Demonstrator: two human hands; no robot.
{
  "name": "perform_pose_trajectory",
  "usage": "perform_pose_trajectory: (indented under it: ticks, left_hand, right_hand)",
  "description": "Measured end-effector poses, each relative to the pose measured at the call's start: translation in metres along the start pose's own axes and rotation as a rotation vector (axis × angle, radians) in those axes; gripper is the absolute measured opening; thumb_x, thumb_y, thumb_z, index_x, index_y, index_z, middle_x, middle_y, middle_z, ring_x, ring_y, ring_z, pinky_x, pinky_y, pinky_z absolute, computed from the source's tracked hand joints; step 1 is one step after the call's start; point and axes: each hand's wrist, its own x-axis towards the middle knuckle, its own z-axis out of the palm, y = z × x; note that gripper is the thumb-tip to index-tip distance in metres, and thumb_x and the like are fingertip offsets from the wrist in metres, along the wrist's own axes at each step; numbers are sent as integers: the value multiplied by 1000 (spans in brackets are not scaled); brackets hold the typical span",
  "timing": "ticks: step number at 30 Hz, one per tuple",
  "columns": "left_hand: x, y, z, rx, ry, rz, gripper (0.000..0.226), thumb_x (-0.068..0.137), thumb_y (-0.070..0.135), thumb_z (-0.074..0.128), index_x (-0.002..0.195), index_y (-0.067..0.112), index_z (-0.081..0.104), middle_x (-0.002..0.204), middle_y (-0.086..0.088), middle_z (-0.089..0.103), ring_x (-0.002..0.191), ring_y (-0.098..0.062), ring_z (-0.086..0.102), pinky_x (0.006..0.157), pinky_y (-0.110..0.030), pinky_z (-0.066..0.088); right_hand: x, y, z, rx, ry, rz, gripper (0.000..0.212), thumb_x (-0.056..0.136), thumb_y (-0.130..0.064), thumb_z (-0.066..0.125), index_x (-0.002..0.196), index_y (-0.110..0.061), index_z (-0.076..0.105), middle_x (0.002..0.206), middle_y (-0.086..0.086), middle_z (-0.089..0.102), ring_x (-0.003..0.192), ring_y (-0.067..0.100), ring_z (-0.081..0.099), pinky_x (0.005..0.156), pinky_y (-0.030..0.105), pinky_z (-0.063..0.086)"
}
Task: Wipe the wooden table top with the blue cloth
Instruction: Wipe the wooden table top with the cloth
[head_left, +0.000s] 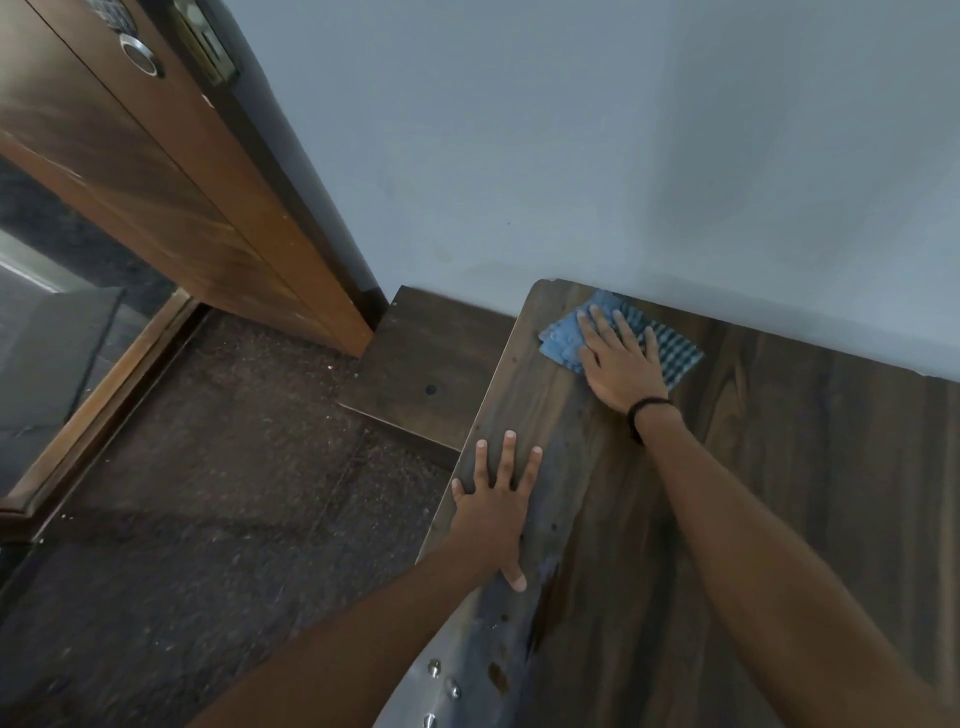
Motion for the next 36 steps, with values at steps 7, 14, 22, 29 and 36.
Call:
perform_pose_trajectory:
  ticks: [7, 14, 22, 29, 36]
  left_hand:
    - [1, 4, 4, 3, 43, -31, 168, 52, 39, 98, 150, 26, -37, 149, -7, -54, 141, -45, -38, 113, -75, 12]
    - [1, 2, 2, 5, 37, -13, 165, 54, 39, 97, 150, 26, -38, 150, -7, -53, 140, -46, -39, 112, -77, 12]
    - [-1, 2, 5, 16, 88, -25, 169, 49, 42, 98, 151, 27, -36, 152, -7, -50, 143, -45, -34, 112, -75, 15]
    - [-1, 1, 0, 12, 88, -10, 169, 49, 42, 98, 151, 26, -35, 153, -8, -49, 143, -46, -34, 113, -74, 16]
    - [-14, -22, 6, 52, 112, 93, 161, 54, 51, 94, 157, 19, -25, 160, -7, -38, 148, -39, -28, 120, -64, 18]
  right_hand:
    - [-137, -4, 40, 30, 72, 146, 56, 105, -49, 21, 159, -38, 8, 165, -19, 0, 153, 10, -4, 121, 53, -2]
    - [-2, 4, -5, 114, 86, 219, 56, 106, -42, 22, 160, -33, 10, 167, -13, 3, 154, 16, -1, 121, 57, -5]
    - [-116, -12, 35, 32, 130, 124, 57, 104, -44, 20, 160, -34, 14, 166, -14, 8, 154, 15, 6, 120, 56, 3]
    - [-103, 17, 22, 16, 109, 134, 53, 106, -47, 22, 158, -39, 16, 166, -18, 8, 154, 12, 3, 121, 56, 2]
    - [-112, -4, 36, 149, 214, 76, 49, 105, -47, 27, 147, -33, 47, 159, -16, 34, 151, 14, 21, 120, 58, 5]
